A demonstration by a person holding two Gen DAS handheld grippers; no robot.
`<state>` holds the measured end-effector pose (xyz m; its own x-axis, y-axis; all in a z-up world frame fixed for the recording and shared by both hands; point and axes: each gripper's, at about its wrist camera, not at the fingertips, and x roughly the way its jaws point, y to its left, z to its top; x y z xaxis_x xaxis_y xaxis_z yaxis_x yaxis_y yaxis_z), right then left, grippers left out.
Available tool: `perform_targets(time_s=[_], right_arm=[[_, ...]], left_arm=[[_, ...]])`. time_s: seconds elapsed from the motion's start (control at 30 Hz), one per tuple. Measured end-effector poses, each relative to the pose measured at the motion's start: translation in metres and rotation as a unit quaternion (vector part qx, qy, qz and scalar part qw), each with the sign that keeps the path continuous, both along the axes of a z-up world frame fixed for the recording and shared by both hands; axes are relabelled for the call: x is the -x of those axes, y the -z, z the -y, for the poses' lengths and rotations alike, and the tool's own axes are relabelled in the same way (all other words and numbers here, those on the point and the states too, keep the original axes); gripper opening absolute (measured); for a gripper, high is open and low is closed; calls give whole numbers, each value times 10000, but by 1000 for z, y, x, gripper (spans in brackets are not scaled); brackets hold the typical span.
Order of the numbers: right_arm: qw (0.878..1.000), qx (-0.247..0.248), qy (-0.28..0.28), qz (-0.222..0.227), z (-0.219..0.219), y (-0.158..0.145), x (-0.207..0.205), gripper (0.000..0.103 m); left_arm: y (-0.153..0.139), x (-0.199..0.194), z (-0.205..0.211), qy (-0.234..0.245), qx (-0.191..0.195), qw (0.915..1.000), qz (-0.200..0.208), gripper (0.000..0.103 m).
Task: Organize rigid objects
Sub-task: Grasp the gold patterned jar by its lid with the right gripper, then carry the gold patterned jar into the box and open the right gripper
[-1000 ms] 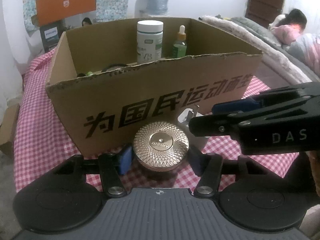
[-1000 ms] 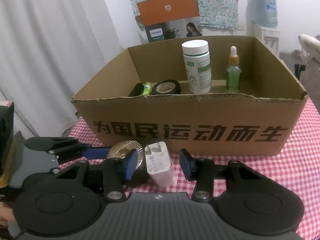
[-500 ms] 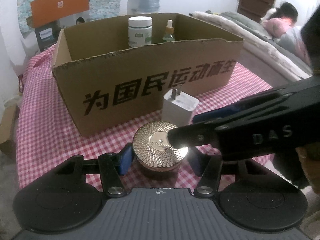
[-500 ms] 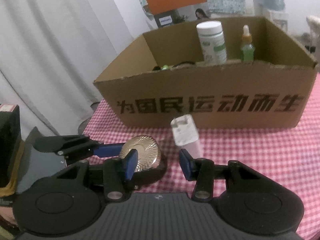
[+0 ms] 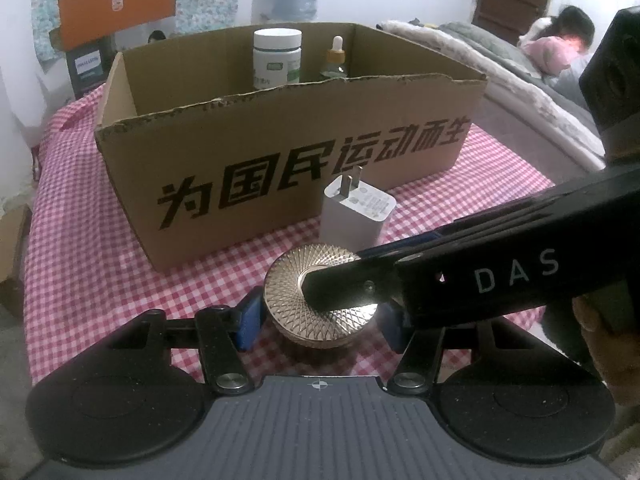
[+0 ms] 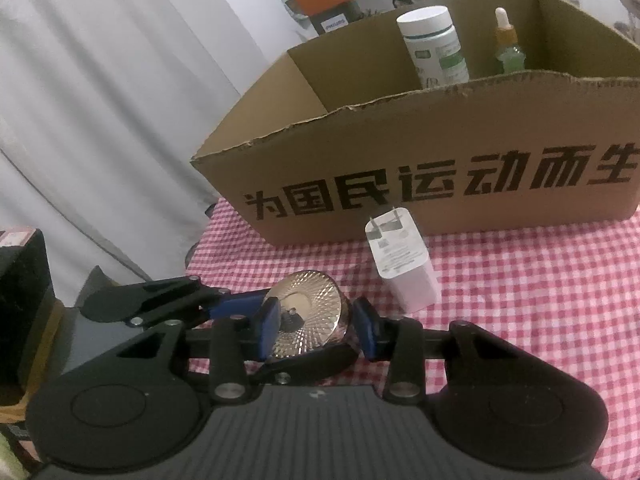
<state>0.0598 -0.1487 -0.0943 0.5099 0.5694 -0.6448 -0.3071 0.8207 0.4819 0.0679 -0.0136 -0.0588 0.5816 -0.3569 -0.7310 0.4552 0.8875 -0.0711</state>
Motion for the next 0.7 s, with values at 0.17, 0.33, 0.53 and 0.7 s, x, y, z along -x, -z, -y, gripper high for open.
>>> perform_targets(time_s=[0.17, 0.33, 0.53, 0.7], right_arm=[[10000, -18, -8, -1, 1, -1, 3, 41], [10000, -26, -59, 58, -3, -7, 8, 41], [9986, 4, -259, 454, -11, -30, 15, 42], [9945, 0, -420, 959, -15, -62, 15, 42]], left_arm=[[-2, 2, -2, -63, 38, 10000, -29, 58], [-11, 11, -6, -155, 60, 9998, 59, 57], [-39, 21, -11, -289, 12, 9987, 408, 57], [-69, 20, -12, -432, 64, 9959, 788, 57]])
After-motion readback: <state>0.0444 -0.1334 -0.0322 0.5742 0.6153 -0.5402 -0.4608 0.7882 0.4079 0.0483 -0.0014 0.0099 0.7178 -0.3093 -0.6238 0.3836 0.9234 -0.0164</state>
